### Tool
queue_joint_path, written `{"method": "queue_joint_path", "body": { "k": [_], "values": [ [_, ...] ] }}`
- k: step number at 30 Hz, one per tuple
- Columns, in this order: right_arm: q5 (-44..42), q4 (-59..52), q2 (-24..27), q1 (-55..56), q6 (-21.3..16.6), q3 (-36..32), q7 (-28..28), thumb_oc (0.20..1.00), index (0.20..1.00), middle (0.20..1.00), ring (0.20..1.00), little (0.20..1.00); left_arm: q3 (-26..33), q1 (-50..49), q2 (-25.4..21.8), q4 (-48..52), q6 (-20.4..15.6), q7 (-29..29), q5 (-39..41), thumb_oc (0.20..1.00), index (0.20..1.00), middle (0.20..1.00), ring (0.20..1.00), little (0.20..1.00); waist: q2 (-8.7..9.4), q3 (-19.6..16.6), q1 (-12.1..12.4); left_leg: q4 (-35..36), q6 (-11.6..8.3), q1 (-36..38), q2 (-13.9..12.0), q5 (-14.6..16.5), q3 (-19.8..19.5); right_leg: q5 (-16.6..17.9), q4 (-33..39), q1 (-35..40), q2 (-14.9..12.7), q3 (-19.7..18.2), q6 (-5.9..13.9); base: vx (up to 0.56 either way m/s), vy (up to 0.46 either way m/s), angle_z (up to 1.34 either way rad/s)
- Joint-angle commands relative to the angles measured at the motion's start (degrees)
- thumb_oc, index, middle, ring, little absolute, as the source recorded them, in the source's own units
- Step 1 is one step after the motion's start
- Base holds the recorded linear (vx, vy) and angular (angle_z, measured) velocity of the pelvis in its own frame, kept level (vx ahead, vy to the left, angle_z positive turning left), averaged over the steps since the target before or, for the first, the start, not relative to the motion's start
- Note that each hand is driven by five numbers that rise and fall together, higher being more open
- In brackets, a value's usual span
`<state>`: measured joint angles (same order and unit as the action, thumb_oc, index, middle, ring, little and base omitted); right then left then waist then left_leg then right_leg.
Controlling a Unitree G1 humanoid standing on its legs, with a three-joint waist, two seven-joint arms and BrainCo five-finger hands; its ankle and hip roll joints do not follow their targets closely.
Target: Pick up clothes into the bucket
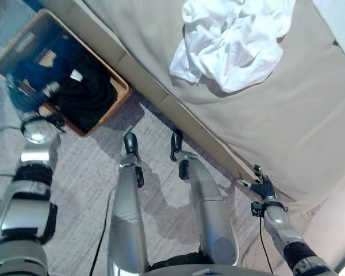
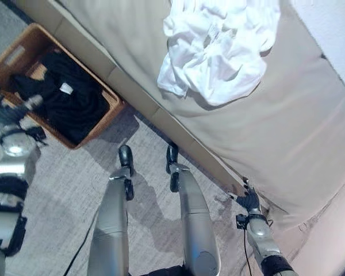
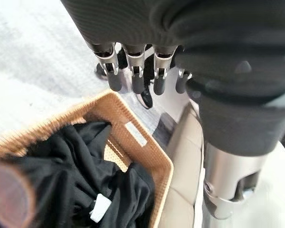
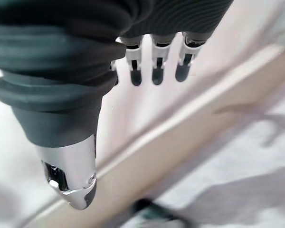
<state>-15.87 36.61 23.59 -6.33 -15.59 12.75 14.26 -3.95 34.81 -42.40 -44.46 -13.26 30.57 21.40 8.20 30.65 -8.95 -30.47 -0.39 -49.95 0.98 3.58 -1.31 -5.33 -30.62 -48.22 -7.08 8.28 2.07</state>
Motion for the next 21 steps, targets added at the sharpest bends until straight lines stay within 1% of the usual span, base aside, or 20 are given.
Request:
{"method": "queue_joint_path", "body": {
  "k": [1, 2, 4, 5, 6, 8, 9, 10, 12, 13, 16, 18, 19, 20, 21],
  "values": [
    [4.6, -6.6, 5.7, -1.2, -3.1, -0.4, 2.3, 1.0, 1.0, 1.0, 1.0, 1.0, 2.4, -4.1, 2.9, 2.8, -3.9, 1.2, -4.7, 1.0, 1.0, 1.0, 1.0, 1.0, -2.34, -0.9, 2.6, 0.3, -0.01, 6.3, -0.2, 4.6, 0.0, 2.7, 5.7, 5.7, -3.2, -0.4, 5.0, -0.07, 0.009, -0.05],
    [7.4, -9.6, 7.1, -2.3, -3.5, -0.3, 3.1, 1.0, 1.0, 1.0, 1.0, 1.0, 2.6, -6.3, 4.8, 3.8, -4.4, 0.6, -5.4, 1.0, 1.0, 1.0, 1.0, 1.0, -2.7, -0.9, 2.8, 2.3, 0.16, 7.1, 0.0, 2.1, 0.6, 4.7, 7.2, 6.5, -3.5, 0.0, 4.55, -0.06, 0.002, -0.03],
    [9.7, -13.9, 8.6, -4.0, -4.0, -0.6, 3.7, 1.0, 1.0, 1.0, 1.0, 1.0, 2.0, -10.1, 7.5, 4.4, -5.2, -2.3, -5.5, 1.0, 1.0, 1.0, 1.0, 1.0, -3.79, -0.9, 3.2, 5.4, -0.02, 11.3, 0.3, 1.1, 0.7, 5.0, 9.0, 10.2, -3.5, -0.1, 4.55, 0.0, -0.014, -0.01],
    [12.0, -19.3, 9.8, -5.1, -4.5, -0.9, 3.5, 1.0, 1.0, 1.0, 1.0, 1.0, 1.4, -12.5, 10.1, 4.1, -5.6, -5.2, -5.3, 1.0, 1.0, 1.0, 1.0, 1.0, -4.76, -0.9, 3.5, 8.5, -0.18, 15.4, 0.4, 0.2, 0.8, 5.0, 10.3, 13.7, -3.2, -0.1, 4.46, 0.04, -0.025, 0.0],
    [12.0, -19.4, 9.8, -5.0, -4.4, -0.9, 3.5, 1.0, 1.0, 1.0, 1.0, 1.0, 1.4, -12.5, 10.1, 4.1, -5.6, -5.2, -5.3, 1.0, 1.0, 1.0, 1.0, 1.0, -4.77, -0.9, 3.5, 8.7, -0.18, 15.6, 0.4, 0.2, 0.8, 5.0, 10.4, 13.9, -3.3, -0.1, 4.46, 0.06, -0.032, -0.01],
    [14.5, -23.2, 10.7, -6.2, -4.2, -1.1, 3.3, 1.0, 1.0, 1.0, 1.0, 1.0, 0.2, -15.2, 13.2, 3.7, -6.0, -8.0, -4.7, 1.0, 1.0, 1.0, 1.0, 1.0, -5.91, -0.9, 3.9, 12.2, -0.5, 20.1, 0.5, -0.9, 0.4, 4.9, 12.0, 17.7, -3.1, 0.3, 4.46, 0.06, -0.072, -0.01],
    [15.8, -25.3, 11.0, -7.5, -4.3, -1.1, 3.4, 1.0, 1.0, 1.0, 1.0, 1.0, -1.6, -17.0, 15.4, 3.8, -6.3, -9.9, -5.6, 1.0, 1.0, 1.0, 1.0, 1.0, -6.68, -1.8, 4.4, 14.6, -0.84, 22.3, 0.4, -1.9, 0.0, 4.7, 12.8, 19.5, -3.1, 0.6, 4.4, 0.1, -0.113, 0.06],
    [17.1, -25.7, 11.2, -8.4, -4.1, -1.2, 3.3, 1.0, 1.0, 1.0, 1.0, 1.0, -2.7, -18.3, 17.5, 3.9, -6.3, -10.6, -5.9, 1.0, 1.0, 1.0, 1.0, 1.0, -7.43, -2.4, 4.7, 17.0, -1.0, 24.6, 0.5, -2.8, -0.4, 4.6, 13.5, 21.2, -3.1, 1.2, 4.36, 0.1, -0.112, 0.12],
    [19.6, -27.4, 11.3, -9.4, -3.4, -1.7, 3.8, 1.0, 1.0, 1.0, 1.0, 1.0, -4.5, -20.6, 20.1, 4.3, -6.7, -12.9, -6.7, 1.0, 1.0, 1.0, 1.0, 1.0, -8.47, -3.5, 5.1, 20.6, -1.46, 27.8, 0.5, -4.1, -0.9, 4.2, 14.6, 23.8, -3.1, 2.1, 4.22, 0.09, -0.113, 0.21],
    [20.9, -27.2, 11.1, -10.3, -3.3, -1.6, 4.2, 1.0, 1.0, 1.0, 1.0, 1.0, -4.7, -21.2, 21.8, 2.5, -6.5, -13.5, -6.4, 1.0, 1.0, 1.0, 1.0, 1.0, -8.92, -4.2, 5.6, 22.1, -1.56, 29.2, 0.5, -4.6, -1.5, 3.9, 15.0, 24.9, -3.0, 2.5, 4.12, 0.11, -0.136, 0.32],
    [27.6, -25.9, 12.7, -15.0, -1.5, -1.0, 6.6, 1.0, 1.0, 1.0, 1.0, 1.0, -6.6, -24.0, 25.5, -2.1, -5.6, -15.0, -7.6, 1.0, 1.0, 1.0, 1.0, 1.0, -10.31, -6.2, 7.2, 26.4, -1.89, 32.8, -0.1, -6.6, -2.2, 3.2, 15.8, 27.8, -2.8, 3.9, 3.91, 0.09, -0.122, 0.26],
    [31.8, -23.5, 14.1, -18.0, 0.1, -0.5, 8.5, 1.0, 1.0, 1.0, 1.0, 1.0, -8.8, -25.5, 26.5, -4.2, -5.3, -16.2, -9.6, 1.0, 1.0, 1.0, 1.0, 1.0, -11.17, -7.4, 7.8, 28.4, -1.95, 34.0, -0.3, -7.5, -2.7, 2.9, 15.9, 28.3, -2.7, 4.3, 3.78, 0.07, -0.087, 0.14],
    [33.8, -21.9, 14.9, -19.7, 1.0, -0.1, 9.7, 1.0, 1.0, 1.0, 1.0, 1.0, -10.0, -26.3, 26.9, -5.2, -4.8, -16.6, -11.0, 1.0, 1.0, 1.0, 1.0, 1.0, -11.61, -7.8, 8.3, 29.2, -2.09, 34.9, -0.4, -7.8, -2.9, 2.3, 15.2, 28.6, -2.7, 4.6, 3.69, 0.06, -0.082, 0.15],
    [35.3, -18.5, 15.4, -22.4, 1.7, 0.6, 11.6, 1.0, 1.0, 1.0, 1.0, 1.0, -12.1, -26.5, 27.1, -6.7, -4.5, -17.1, -13.7, 1.0, 1.0, 1.0, 1.0, 1.0, -12.18, -8.3, 8.7, 30.0, -2.12, 35.1, -0.4, -8.4, -3.2, 2.3, 15.2, 28.7, -2.5, 4.7, 3.67, 0.07, -0.065, 0.13],
    [36.4, -12.2, 16.2, -28.1, 3.3, 2.2, 13.4, 1.0, 1.0, 1.0, 1.0, 1.0, -18.4, -26.8, 26.0, -7.1, -4.2, -19.6, -21.7, 1.0, 1.0, 1.0, 1.0, 1.0, -13.02, -8.7, 9.1, 31.0, -2.09, 35.9, -0.3, -8.5, -3.4, 1.0, 13.7, 28.2, -2.6, 4.5, 3.6, 0.03, -0.031, 0.13]
  ]
}}
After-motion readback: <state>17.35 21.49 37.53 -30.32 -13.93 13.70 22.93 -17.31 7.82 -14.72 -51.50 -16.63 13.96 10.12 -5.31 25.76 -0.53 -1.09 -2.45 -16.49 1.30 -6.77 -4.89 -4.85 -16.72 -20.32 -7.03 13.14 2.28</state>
